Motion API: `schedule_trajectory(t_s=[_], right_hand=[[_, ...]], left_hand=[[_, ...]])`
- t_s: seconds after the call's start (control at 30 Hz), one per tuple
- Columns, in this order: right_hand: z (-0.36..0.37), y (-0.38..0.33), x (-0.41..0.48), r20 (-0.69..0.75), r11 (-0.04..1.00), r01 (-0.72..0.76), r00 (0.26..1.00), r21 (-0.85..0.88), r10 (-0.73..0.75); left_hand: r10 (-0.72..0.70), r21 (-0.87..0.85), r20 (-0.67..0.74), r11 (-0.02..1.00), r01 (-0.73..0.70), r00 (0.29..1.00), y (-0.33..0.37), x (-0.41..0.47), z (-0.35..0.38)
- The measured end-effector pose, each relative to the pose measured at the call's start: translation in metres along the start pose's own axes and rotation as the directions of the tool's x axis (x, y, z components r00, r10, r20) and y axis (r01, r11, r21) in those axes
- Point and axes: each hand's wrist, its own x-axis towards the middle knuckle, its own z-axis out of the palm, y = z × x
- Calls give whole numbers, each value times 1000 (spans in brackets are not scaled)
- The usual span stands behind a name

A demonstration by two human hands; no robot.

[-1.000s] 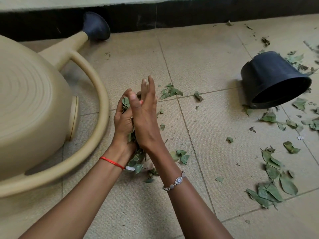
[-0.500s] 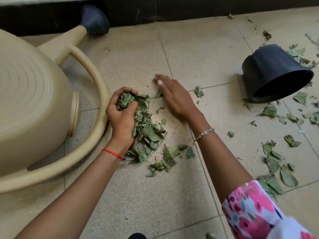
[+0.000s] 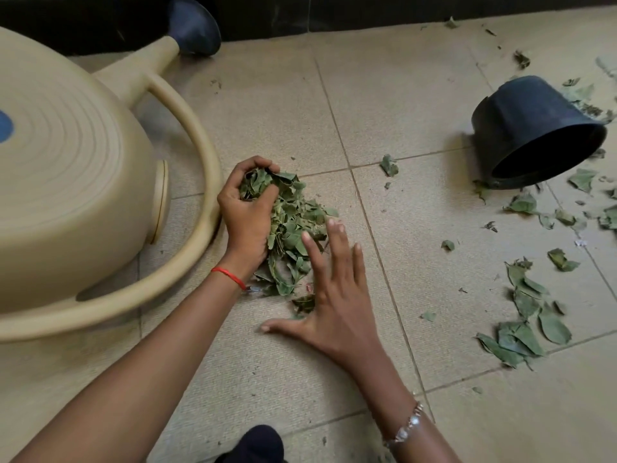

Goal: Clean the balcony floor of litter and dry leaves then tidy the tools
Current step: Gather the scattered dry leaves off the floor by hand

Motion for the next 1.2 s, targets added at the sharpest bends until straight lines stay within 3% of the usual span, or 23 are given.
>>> schedule_trajectory(t_s=[0.17,0.33,0.57,0.87,1.0,1.1,1.2], right_hand=[[12,-7,39,-112,986,-165,979,36,168],[8,9,51,-93,994,-65,993,91,73],[2,18,60,-21,987,-20,1000,157,23],[-2,13,72,-74,924,-35,995,382,69],[-3,17,72,-35,937,-101,992,335,119],[-15,25,71,14,846,-133,989,517,147],[-39,45,74,112,773,-136,990,619,84]], left_hand=[[-19,18,49,1000,18,999,-1,1,-3],[-37,83,217,996,19,975,2,3,-8],[-18,200,336,978,-53,942,3,-6,-4],[150,369,534,844,-389,832,1,-13,-1],[142,420,498,823,-382,855,-3,-12,1],[136,422,500,824,-377,856,-3,-10,1],[130,460,513,793,-400,848,-4,-10,2]])
